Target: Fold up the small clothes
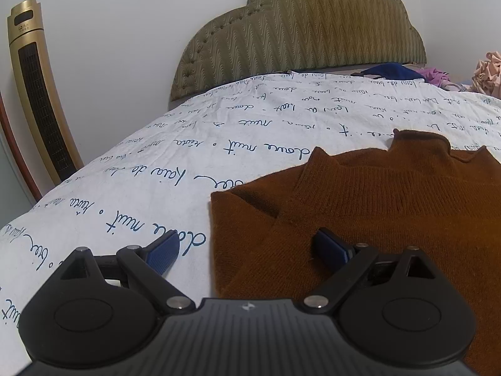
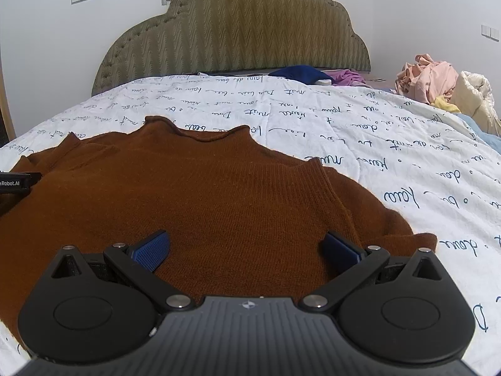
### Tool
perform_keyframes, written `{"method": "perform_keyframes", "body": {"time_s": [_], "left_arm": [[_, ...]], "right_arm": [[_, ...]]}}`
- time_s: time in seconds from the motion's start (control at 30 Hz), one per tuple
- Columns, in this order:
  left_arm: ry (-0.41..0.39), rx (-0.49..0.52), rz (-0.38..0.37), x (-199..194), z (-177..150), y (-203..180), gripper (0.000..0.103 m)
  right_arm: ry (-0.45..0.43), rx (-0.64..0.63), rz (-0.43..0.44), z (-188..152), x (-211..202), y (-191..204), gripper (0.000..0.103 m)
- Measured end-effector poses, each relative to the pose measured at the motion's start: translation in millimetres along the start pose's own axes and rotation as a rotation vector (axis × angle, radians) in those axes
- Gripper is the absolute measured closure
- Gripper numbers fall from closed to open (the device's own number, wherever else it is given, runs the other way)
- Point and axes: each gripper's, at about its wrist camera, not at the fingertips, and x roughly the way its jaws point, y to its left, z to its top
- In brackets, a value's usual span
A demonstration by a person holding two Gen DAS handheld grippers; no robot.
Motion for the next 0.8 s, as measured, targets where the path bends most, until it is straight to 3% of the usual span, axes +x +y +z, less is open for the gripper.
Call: {"method": "perform_keyframes", "body": {"time_s": [0.2,0.8], "left_arm": [[0.0,0.0,0.0,0.0,0.0,-0.1,0.009],[0.003,-0.012,-0.007,0.1,-0.4,2.7,0.009]], "right_arm": [[0.0,-0.059,-0.049,-2.4,-3.6,11.0,0.0],[-0.003,-0.073,-0.072,-4.6,-6.7,14.2,0.0]]}}
